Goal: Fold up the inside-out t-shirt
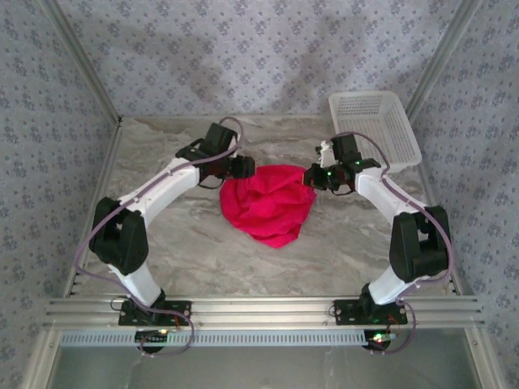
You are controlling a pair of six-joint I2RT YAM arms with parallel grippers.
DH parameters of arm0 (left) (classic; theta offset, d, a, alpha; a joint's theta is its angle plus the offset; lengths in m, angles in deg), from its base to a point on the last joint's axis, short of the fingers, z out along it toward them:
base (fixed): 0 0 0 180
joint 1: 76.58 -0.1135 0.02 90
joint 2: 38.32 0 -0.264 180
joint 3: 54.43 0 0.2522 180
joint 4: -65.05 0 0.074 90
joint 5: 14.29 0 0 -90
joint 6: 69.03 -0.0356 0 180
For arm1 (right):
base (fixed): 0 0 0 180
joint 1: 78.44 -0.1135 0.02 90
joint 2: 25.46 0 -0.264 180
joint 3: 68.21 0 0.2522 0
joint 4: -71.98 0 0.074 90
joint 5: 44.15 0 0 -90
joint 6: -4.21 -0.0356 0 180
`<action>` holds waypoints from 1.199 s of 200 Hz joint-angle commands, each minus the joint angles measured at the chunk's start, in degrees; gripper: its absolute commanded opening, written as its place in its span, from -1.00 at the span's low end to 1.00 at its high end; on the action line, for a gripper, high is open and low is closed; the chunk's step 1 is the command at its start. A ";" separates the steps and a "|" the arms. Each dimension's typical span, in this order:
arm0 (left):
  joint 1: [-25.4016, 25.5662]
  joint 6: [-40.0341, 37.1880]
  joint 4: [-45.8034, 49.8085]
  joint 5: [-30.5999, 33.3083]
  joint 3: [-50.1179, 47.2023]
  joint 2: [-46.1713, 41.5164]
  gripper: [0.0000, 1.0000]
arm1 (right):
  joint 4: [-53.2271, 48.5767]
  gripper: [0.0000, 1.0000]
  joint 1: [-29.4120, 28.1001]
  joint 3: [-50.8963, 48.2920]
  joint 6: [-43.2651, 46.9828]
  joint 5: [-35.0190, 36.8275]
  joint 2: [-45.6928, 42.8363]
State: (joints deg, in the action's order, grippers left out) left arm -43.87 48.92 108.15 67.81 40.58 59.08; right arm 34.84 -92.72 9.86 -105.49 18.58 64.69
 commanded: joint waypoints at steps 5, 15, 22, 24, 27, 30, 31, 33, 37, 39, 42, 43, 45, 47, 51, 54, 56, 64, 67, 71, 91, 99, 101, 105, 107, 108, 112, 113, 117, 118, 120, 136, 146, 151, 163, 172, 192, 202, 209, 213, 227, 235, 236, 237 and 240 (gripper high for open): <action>3.47 5.74 -0.53 3.11 0.67 -1.69 -0.01 | 1.64 -1.00 -0.75 -1.75 -1.40 -0.29 -2.60; 4.79 5.53 -1.12 2.28 0.83 -0.59 -0.01 | 1.89 -1.00 -0.77 -1.91 -2.06 -0.18 -2.70; 5.48 4.95 -1.07 2.19 1.16 0.47 0.01 | 1.93 -1.00 -0.90 -1.70 -2.44 -0.35 -2.70; 5.62 4.71 -1.03 2.19 1.34 0.78 0.02 | 1.97 -1.00 -0.92 -1.62 -2.51 -0.40 -2.74; 5.76 4.36 -0.89 2.19 1.62 1.31 0.04 | 2.00 -1.00 -1.01 -1.52 -2.57 -0.53 -2.78; 5.86 3.91 -0.70 2.29 1.92 1.85 0.06 | 2.03 -1.00 -1.13 -1.41 -2.70 -0.59 -2.86; 5.87 3.76 -0.61 2.28 2.04 2.01 0.07 | 2.02 -1.00 -1.16 -1.35 -2.75 -0.59 -2.91; 5.94 3.38 -0.54 2.28 2.21 2.31 0.08 | 2.04 -1.00 -1.27 -1.27 -2.83 -0.57 -2.95; 6.03 2.66 -0.25 2.28 2.63 2.99 0.11 | 1.99 -1.00 -1.48 -1.09 -2.82 -0.51 -3.04; 6.04 2.36 -0.14 2.28 2.78 3.34 0.12 | 2.01 -1.00 -1.59 -1.05 -2.85 -0.46 -3.11; 6.12 1.82 0.02 2.30 3.07 3.77 0.18 | 1.95 -1.00 -1.66 -0.84 -2.92 -0.30 -3.20; 6.13 1.66 0.10 2.24 3.18 3.94 0.20 | 1.94 -1.00 -1.69 -0.80 -2.90 -0.27 -3.21; 6.09 1.19 0.17 2.20 3.33 4.18 0.23 | 1.85 -1.00 -1.77 -0.71 -2.91 -0.18 -3.27; 6.17 0.81 0.18 2.13 3.48 4.43 0.26 | 1.84 -1.00 -1.84 -0.58 -2.89 -0.10 -3.30; 6.25 -0.07 0.12 2.10 3.70 4.95 0.29 | 1.63 -1.00 -1.97 -0.37 -2.93 0.06 -3.36; 6.25 -0.71 0.10 2.12 3.85 5.25 0.30 | 1.50 -1.00 -2.03 -0.21 -2.93 0.16 -3.37; 6.34 -1.07 0.04 2.11 3.94 5.43 0.31 | 1.43 -1.00 -2.06 -0.10 -2.90 0.19 -3.39; 6.40 -2.59 -0.10 2.26 4.37 6.29 0.36 | 1.32 -1.00 -2.16 0.32 -2.99 0.22 -3.40; 6.40 -3.03 -0.16 2.35 4.55 6.63 0.36 | 1.32 -1.00 -2.16 0.41 -3.05 0.20 -3.46; 6.34 -3.68 -0.33 2.46 4.72 7.12 0.36 | 1.24 -1.00 -2.24 0.54 -3.14 0.12 -3.44; 6.40 -6.75 -1.51 2.21 6.00 10.11 0.35 | 1.25 -1.00 -2.82 1.07 -3.51 0.02 -3.66; 6.39 -7.61 -1.88 2.69 6.70 11.64 0.33 | 1.28 -1.00 -3.05 1.33 -3.67 0.11 -3.70; 6.40 -7.88 -1.85 2.86 6.96 11.92 0.32 | 1.22 -1.00 -3.14 1.36 -3.67 0.11 -3.78; 6.40 -8.38 -1.78 3.12 7.45 12.70 0.29 | 1.23 -1.00 -3.28 1.42 -3.74 0.19 -3.84; 6.40 -8.60 -1.75 3.26 7.72 13.13 0.27 | 1.23 -1.00 -3.36 1.43 -3.76 0.19 -3.77; 6.36 -8.78 -1.75 3.29 7.79 13.28 0.26 | 1.23 -1.00 -3.37 1.47 -3.76 0.20 -3.85; 6.30 -9.22 -1.79 3.55 8.37 13.89 0.18 | 1.15 -1.00 -3.46 1.60 -3.81 0.24 -3.88; 6.26 -9.36 -1.77 3.57 8.52 14.05 0.14 | 1.05 -1.00 -3.51 1.60 -3.78 0.26 -3.86; 6.19 -9.86 -1.77 3.67 9.01 14.68 -0.04 | 0.99 -1.00 -3.60 1.60 -3.76 0.28 -3.96; 6.12 -9.94 -1.72 3.68 9.18 14.85 -0.08 | 0.93 -1.00 -3.62 1.65 -3.76 0.33 -3.99; 5.98 -10.10 -1.72 3.68 9.43 15.05 -0.17 | 0.85 -1.00 -3.64 1.77 -3.76 0.36 -4.01; 4.56 -10.29 -0.83 3.32 11.49 16.13 -0.88 | -0.23 -1.00 -3.60 1.87 -3.33 0.74 -4.56; 3.28 -9.70 0.10 3.01 12.40 15.36 -1.00 | -1.02 -1.00 -3.58 1.88 -2.63 1.65 -5.00; 2.74 -9.39 0.28 2.93 12.60 14.66 -1.00 | -1.56 -1.00 -3.52 1.91 -2.07 2.25 -5.25; 1.30 -8.48 0.45 3.50 12.72 12.24 -1.00 | -2.57 -1.00 -3.23 1.90 -0.89 4.15 -5.45; 0.39 -7.92 0.65 4.34 12.94 10.61 -1.00 | -3.41 -1.00 -2.96 2.16 -0.02 6.35 -5.38; -1.46 -7.23 1.15 6.31 14.12 8.36 -1.00 | -4.30 -1.00 -2.77 3.19 1.69 11.07 -4.18; -2.28 -6.74 1.07 6.58 14.85 8.20 -1.00 | -4.40 -1.00 -2.85 3.54 2.27 12.14 -3.08; -2.88 -6.07 1.07 6.55 15.68 8.60 -1.00 | -4.37 -1.00 -2.79 3.54 2.43 11.93 -2.11; -3.14 -5.71 1.15 6.42 16.18 8.93 -1.00 | -4.42 -1.00 -2.85 5.45 2.36 11.54 -1.47; -3.79 -4.88 0.78 6.14 18.05 10.89 -1.00 | -3.89 -1.00 -3.18 6.42 2.06 9.89 0.27; -3.99 -4.58 0.46 6.01 19.10 12.37 -1.00 | -3.16 -1.00 -3.47 6.74 1.59 9.64 1.12; -4.02 -4.57 0.45 6.03 19.29 12.50 -1.00 | -3.07 -1.00 -3.52 6.76 1.55 9.62 1.28; -4.00 -4.52 0.45 6.00 19.47 12.66 -1.00 | -2.99 -1.00 -3.54 6.78 1.53 9.61 1.36; -4.05 -4.48 0.50 6.06 19.92 13.33 -1.00 | -2.77 -1.00 -3.62 6.86 1.33 9.58 1.60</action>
State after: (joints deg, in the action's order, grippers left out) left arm -46.97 42.77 108.13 71.98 57.24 70.01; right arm 32.63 -96.00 14.50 -104.77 26.98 63.71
